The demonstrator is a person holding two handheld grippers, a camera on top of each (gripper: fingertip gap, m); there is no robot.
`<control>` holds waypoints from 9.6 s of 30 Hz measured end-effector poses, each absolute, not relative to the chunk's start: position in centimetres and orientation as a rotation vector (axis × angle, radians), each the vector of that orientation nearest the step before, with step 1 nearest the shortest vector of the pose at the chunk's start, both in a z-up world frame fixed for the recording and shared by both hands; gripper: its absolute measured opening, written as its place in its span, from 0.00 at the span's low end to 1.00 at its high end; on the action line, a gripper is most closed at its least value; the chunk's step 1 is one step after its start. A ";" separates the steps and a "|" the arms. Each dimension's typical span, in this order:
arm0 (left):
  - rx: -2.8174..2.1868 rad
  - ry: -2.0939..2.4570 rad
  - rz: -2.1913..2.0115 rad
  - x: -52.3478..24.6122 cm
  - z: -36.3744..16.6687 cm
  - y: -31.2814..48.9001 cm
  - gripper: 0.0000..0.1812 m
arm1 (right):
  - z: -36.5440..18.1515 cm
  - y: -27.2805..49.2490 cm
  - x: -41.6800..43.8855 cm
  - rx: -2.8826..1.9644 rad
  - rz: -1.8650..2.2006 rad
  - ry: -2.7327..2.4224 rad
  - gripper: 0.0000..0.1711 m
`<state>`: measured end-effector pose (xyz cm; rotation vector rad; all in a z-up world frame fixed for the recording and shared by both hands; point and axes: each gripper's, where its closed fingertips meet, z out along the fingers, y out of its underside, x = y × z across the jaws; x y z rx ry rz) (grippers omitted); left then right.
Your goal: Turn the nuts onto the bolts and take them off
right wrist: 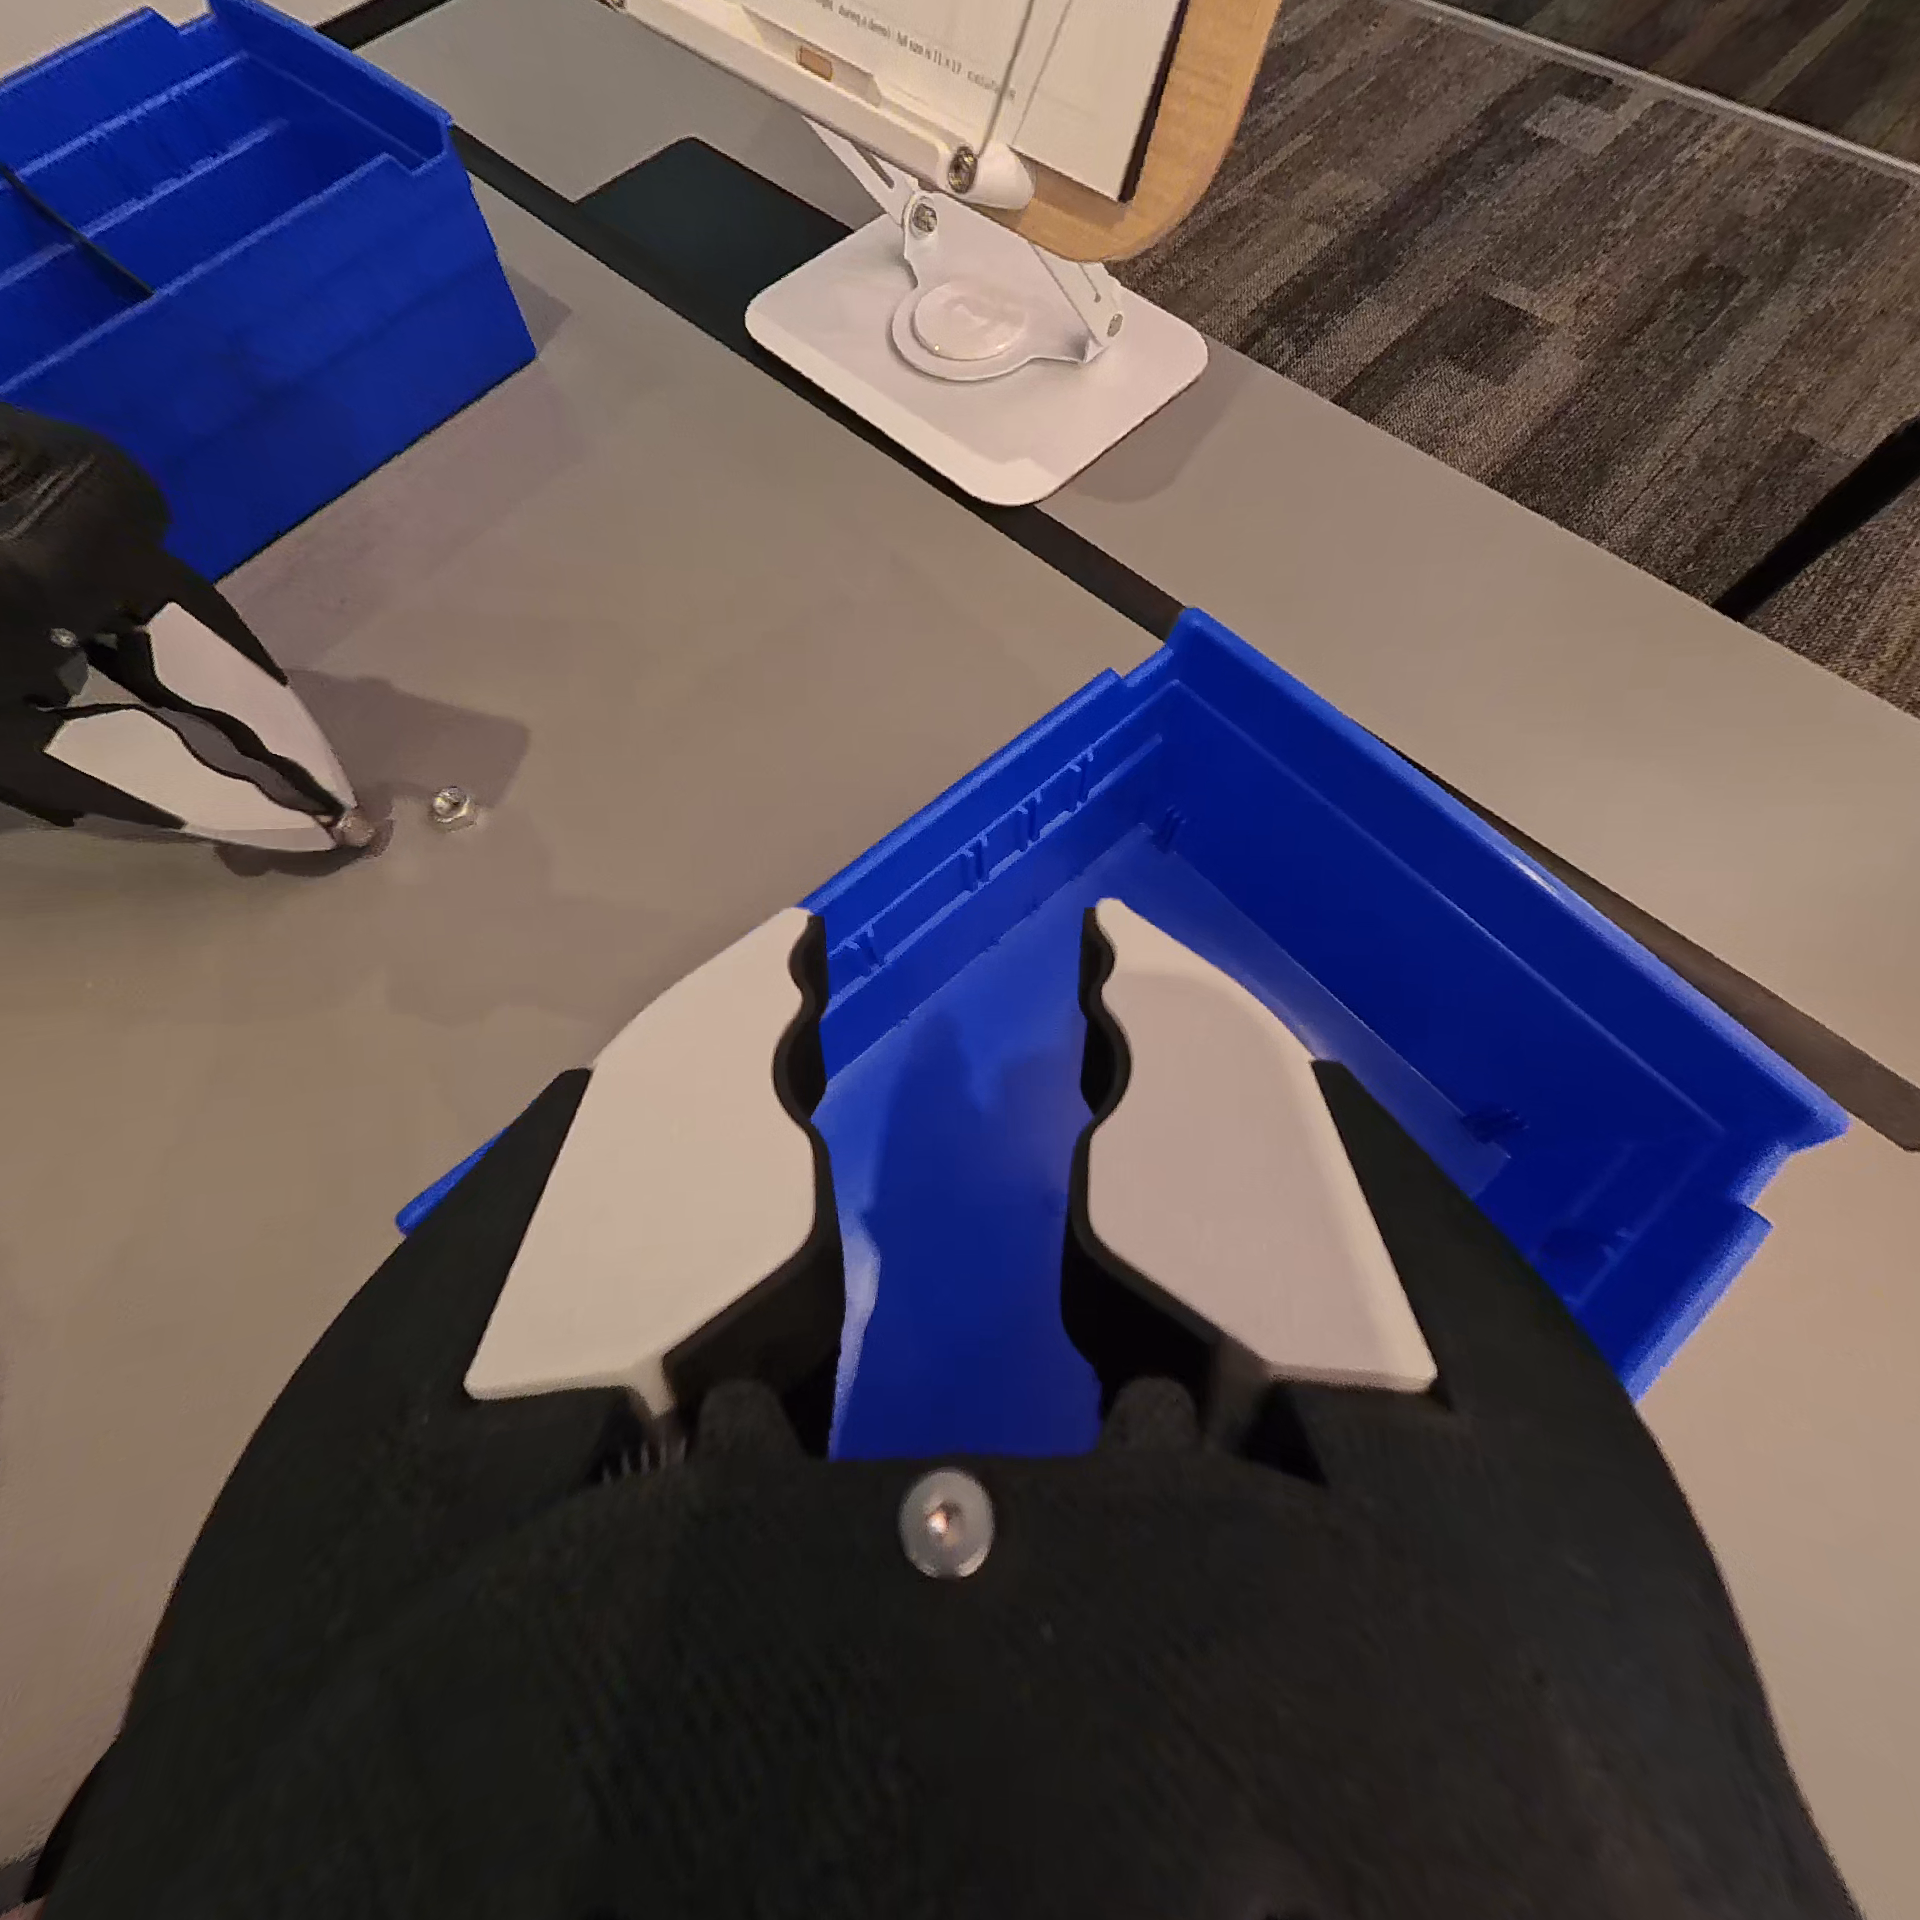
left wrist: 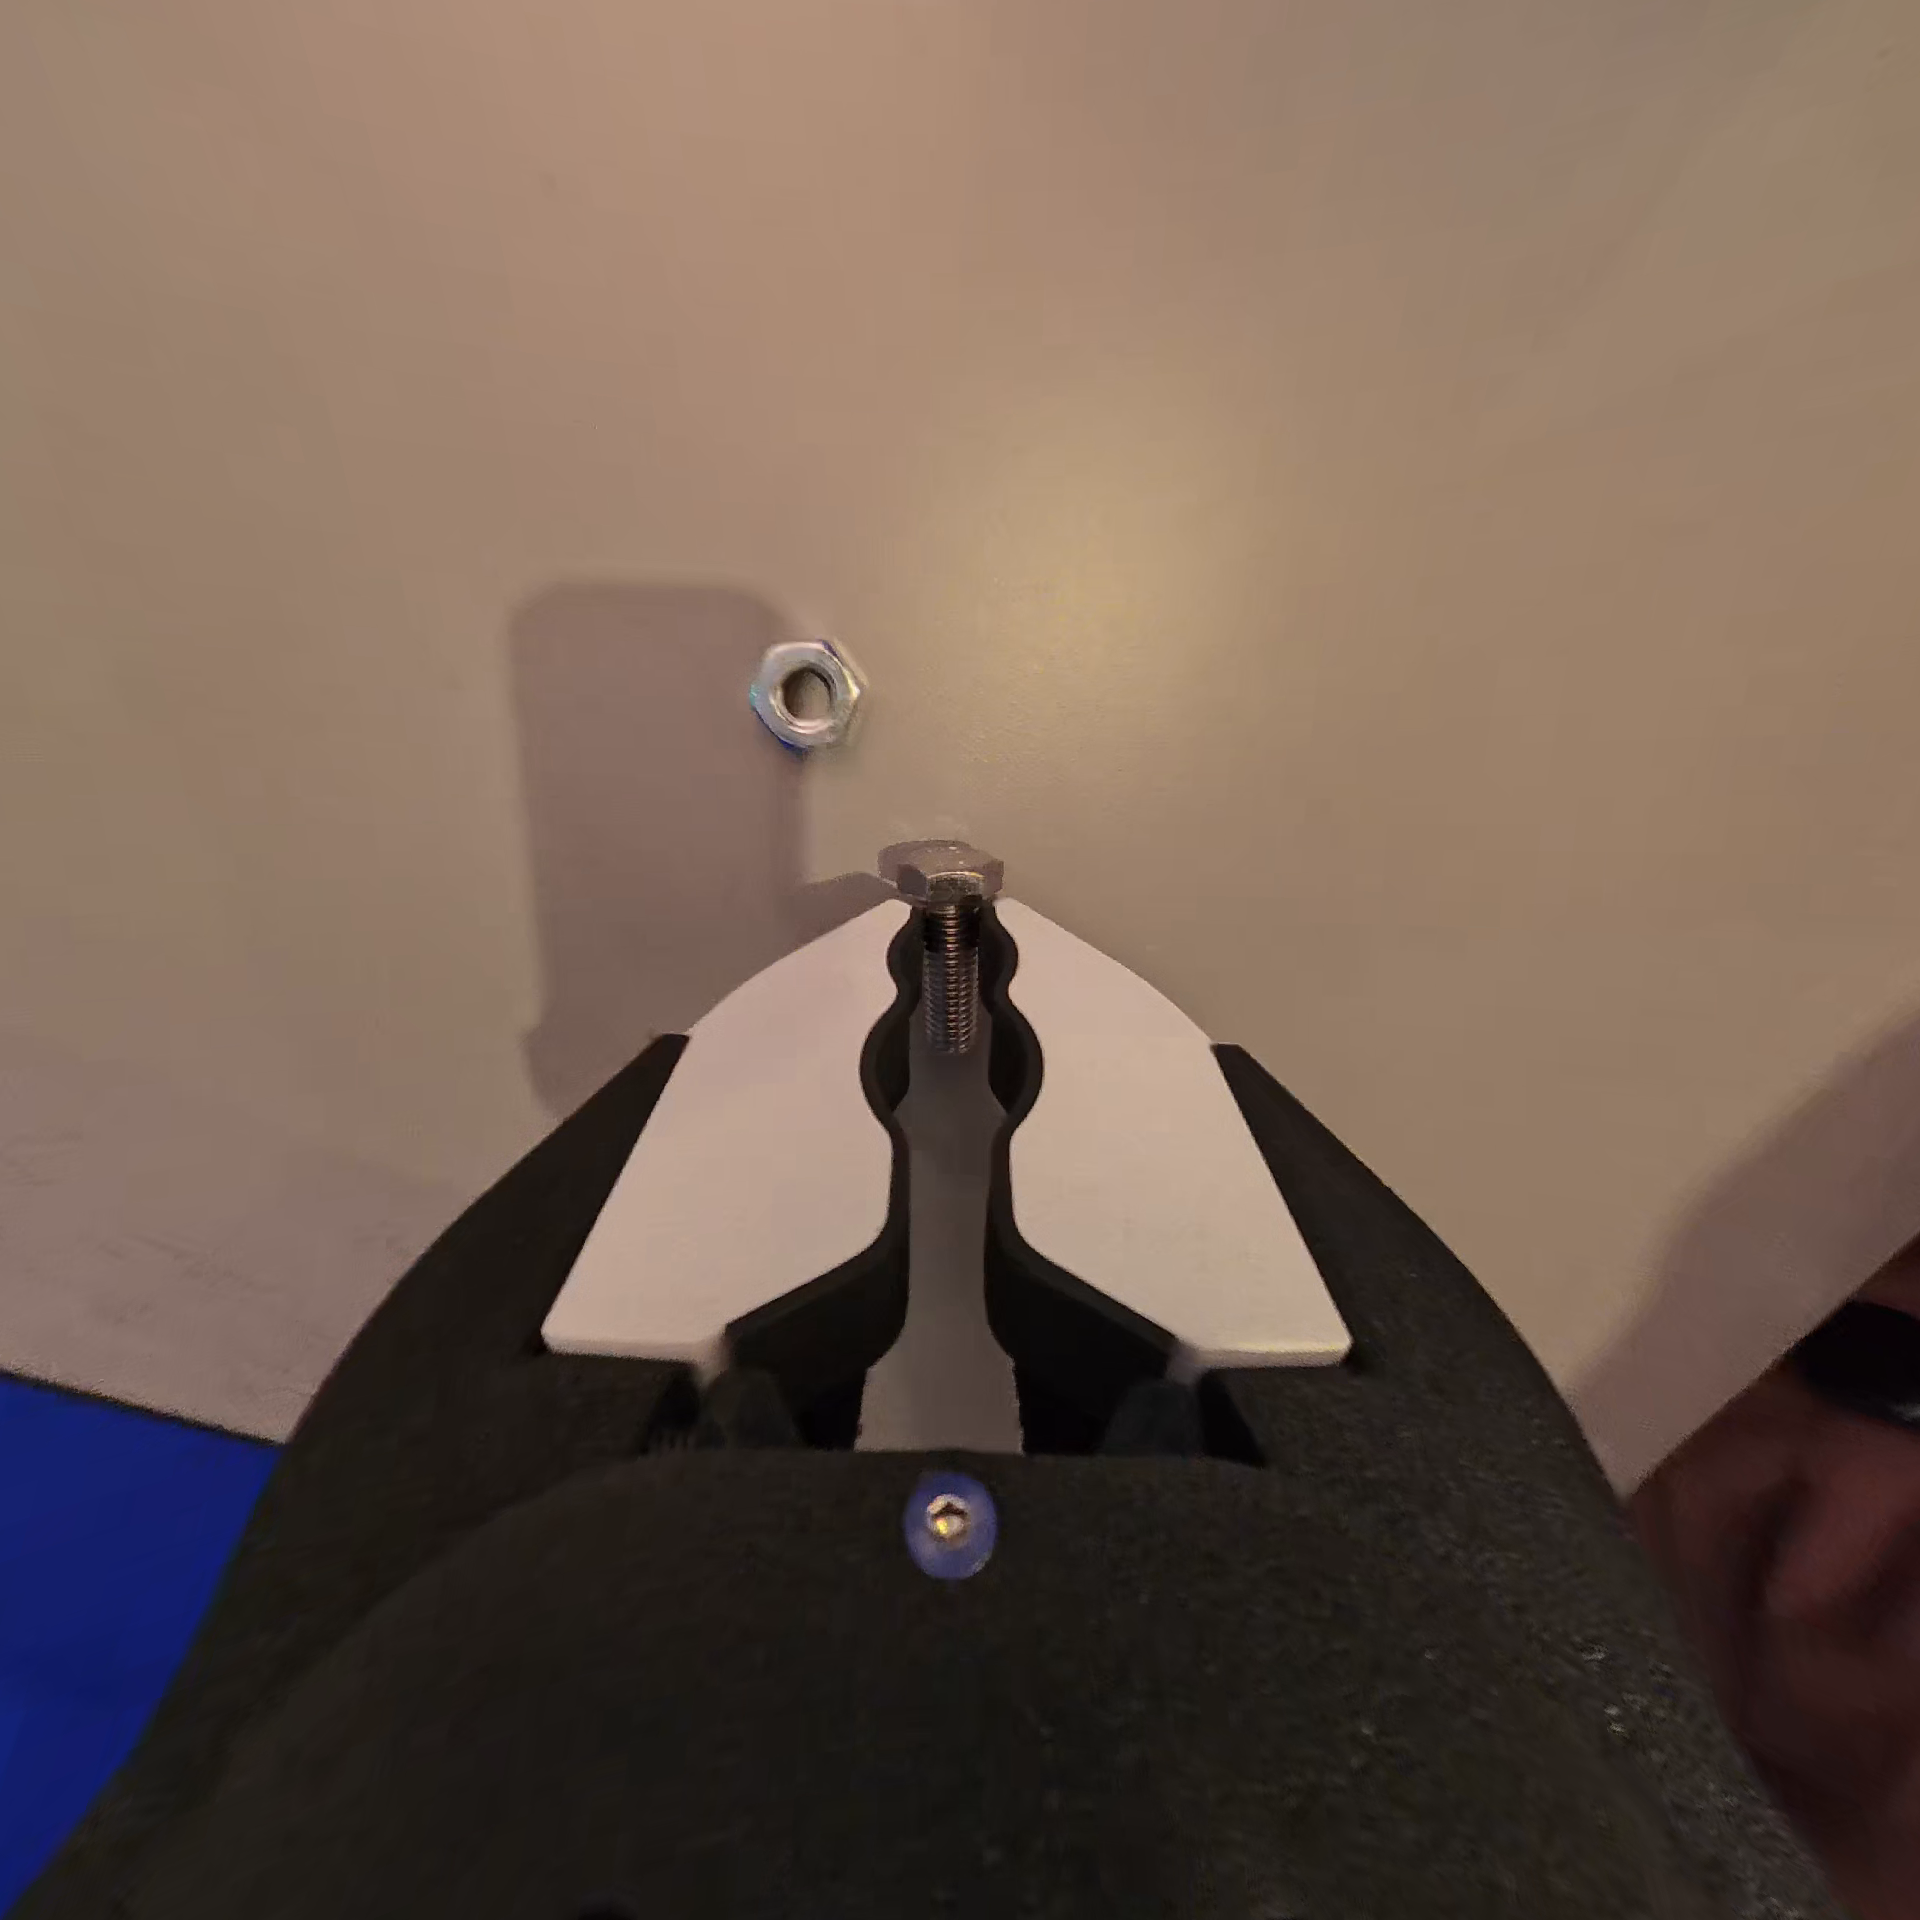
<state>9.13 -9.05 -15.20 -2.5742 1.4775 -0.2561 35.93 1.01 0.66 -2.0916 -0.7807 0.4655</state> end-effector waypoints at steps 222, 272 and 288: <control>-1.378 1.652 -0.661 17.3 1.8 -8.2 0.07 | 7.0 -8.9 15.5 -1.437 0.780 -1.625 0.11; -1.391 1.141 -0.867 14.5 9.7 -5.3 0.07 | 14.0 -8.8 9.1 -1.109 1.101 -1.178 0.48; -1.394 1.176 -0.897 14.8 9.4 -5.8 0.07 | 14.3 -8.6 8.7 -1.093 1.000 -1.147 0.49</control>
